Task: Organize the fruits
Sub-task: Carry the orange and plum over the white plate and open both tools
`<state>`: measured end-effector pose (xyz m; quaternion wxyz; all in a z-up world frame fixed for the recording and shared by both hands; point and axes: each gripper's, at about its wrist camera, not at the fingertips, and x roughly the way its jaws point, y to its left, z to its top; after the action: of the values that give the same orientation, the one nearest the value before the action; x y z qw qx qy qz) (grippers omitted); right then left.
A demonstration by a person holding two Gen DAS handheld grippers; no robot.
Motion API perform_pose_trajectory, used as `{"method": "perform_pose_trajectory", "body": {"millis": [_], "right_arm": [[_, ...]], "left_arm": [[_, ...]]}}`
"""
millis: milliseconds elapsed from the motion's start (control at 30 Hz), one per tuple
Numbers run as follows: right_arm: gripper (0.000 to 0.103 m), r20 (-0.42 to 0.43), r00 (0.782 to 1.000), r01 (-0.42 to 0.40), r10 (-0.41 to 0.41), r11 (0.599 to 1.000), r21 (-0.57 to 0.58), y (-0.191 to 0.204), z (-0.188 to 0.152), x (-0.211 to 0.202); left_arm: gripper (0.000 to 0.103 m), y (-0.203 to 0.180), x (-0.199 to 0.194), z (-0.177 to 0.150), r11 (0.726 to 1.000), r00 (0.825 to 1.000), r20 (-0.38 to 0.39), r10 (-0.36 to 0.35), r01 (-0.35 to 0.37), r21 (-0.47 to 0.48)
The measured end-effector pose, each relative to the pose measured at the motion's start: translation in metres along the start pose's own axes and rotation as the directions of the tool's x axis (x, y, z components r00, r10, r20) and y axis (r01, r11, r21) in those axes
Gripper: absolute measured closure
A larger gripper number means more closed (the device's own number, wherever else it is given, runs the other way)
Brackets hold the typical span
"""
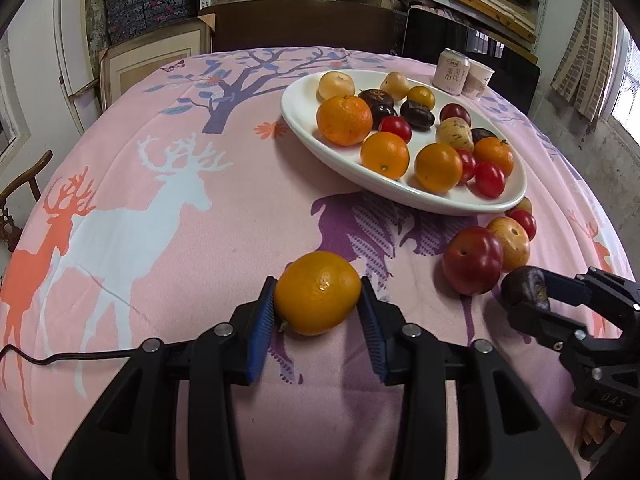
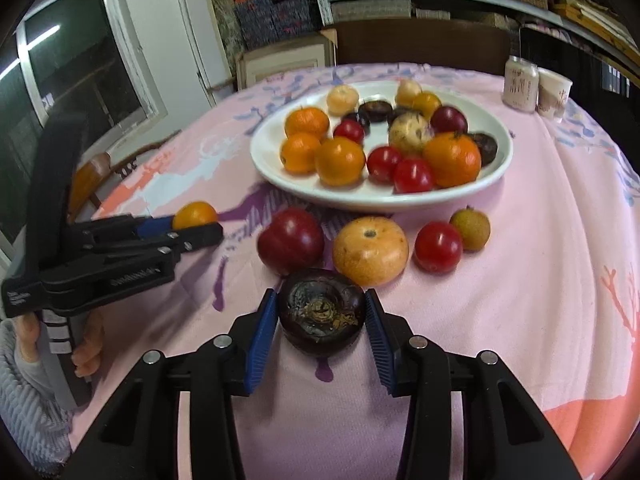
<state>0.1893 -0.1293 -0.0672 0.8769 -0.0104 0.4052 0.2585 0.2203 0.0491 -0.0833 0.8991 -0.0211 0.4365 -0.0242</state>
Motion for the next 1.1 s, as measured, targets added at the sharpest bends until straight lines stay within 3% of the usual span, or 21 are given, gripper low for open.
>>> {"method": "perform_pose_trajectory", "body": {"millis": [133, 300, 500, 667, 867, 967, 1100], "right_arm": [[0.058, 0.015, 1.000, 0.006, -0.006, 1.000, -0.018, 0.003, 0.000, -0.003], [0.058, 0.064, 0.998, -0.014, 0.011, 0.999, 0.042, -0.010, 0.006, -0.017], [0.059, 0.203, 0.978, 0.019, -0.049, 0.989, 0.144, -0.044, 0.046, -0.061], [0.059, 0.283, 0.955, 0.045, -0.087, 0.987, 0.153, -0.057, 0.093, -0.077], [0.059, 0.252, 0.964, 0.055, -0.088, 0.989, 0.137, -0.065, 0.132, -0.039], [0.059, 0.199, 0.977, 0.061, -0.082, 0.992, 0.107, -0.058, 0.139, -0.005], [0.059, 0.151, 0.985, 0.074, -0.083, 0.995, 0.064, -0.049, 0.144, 0.028]], "left_arm": [[0.063, 0.000, -0.003, 0.000, 1.000, 1.000, 0.014, 0.009, -0.009, 0.001], [0.063, -0.004, -0.019, 0.008, 0.998, 0.995, 0.073, 0.066, -0.066, -0.004], [0.063, -0.014, -0.047, 0.067, 1.000, 0.986, 0.166, 0.023, -0.022, -0.005], [0.063, -0.024, -0.036, 0.113, 1.000, 0.981, 0.197, -0.001, 0.002, -0.008], [0.063, -0.030, 0.007, 0.153, 1.000, 0.983, 0.181, 0.020, -0.019, -0.007], [0.063, -0.027, 0.030, 0.166, 0.999, 0.985, 0.166, 0.043, -0.044, 0.001], [0.063, -0.014, 0.053, 0.171, 1.000, 0.991, 0.132, 0.028, -0.026, -0.018]]}}
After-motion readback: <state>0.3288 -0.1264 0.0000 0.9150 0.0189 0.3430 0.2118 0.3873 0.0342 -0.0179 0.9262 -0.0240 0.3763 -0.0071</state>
